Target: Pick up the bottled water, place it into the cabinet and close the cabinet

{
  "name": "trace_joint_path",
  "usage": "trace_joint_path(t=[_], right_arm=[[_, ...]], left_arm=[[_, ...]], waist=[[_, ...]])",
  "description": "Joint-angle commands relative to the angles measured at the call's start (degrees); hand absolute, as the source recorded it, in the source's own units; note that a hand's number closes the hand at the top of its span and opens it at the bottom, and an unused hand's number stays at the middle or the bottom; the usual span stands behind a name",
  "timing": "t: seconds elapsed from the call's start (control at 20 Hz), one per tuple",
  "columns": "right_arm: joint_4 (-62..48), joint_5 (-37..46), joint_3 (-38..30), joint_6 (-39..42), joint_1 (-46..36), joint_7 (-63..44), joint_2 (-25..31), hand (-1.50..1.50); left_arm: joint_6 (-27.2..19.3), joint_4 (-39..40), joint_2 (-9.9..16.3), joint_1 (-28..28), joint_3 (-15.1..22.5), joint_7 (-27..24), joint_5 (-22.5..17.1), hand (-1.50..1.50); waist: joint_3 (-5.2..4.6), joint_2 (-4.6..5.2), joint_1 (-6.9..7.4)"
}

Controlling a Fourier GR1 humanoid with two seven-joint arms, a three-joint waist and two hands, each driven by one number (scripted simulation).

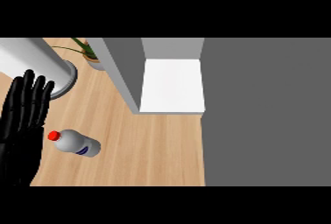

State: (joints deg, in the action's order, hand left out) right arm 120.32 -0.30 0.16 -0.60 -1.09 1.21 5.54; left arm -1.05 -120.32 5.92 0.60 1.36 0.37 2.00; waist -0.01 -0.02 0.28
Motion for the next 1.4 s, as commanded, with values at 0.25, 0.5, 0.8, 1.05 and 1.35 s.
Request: trace_joint_path(t=[0.25, 0.5, 0.8, 1.05, 1.35], right_arm=[[6.0, -1.5, -0.9, 4.5, 4.1, -1.4, 4.2, -1.5], [3.1, -16.0, 4.7, 5.6, 11.9, -10.9, -3.2, -1.5], [8.7, -19.2, 5.8, 8.7, 23.1, -8.4, -3.4, -1.5], [8.1, -20.8, 4.0, 10.0, 21.9, -8.9, -2.5, -1.5], [6.2, -20.4, 3.5, 13.7, 26.4, -4.3, -2.5, -1.5]], left_arm=[[22.3, -4.4, 6.3, 3.0, 0.6, -5.1, -26.2, -1.5], [21.2, 1.8, 7.1, 13.8, 1.1, 12.1, -39.8, -1.5], [31.1, 4.5, 19.1, 18.6, -13.4, 15.3, -59.8, -1.5], [37.6, 9.0, 20.8, 20.6, -17.9, 16.5, -64.3, -1.5], [40.5, 11.4, 19.6, 20.6, -20.2, 18.4, -64.3, -1.5]], waist=[[-0.27, -0.44, -0.79], [-0.03, -0.06, -0.08], [-0.01, -0.22, -0.49], [0.01, -0.04, -0.2], [0.03, -0.04, -0.31]])
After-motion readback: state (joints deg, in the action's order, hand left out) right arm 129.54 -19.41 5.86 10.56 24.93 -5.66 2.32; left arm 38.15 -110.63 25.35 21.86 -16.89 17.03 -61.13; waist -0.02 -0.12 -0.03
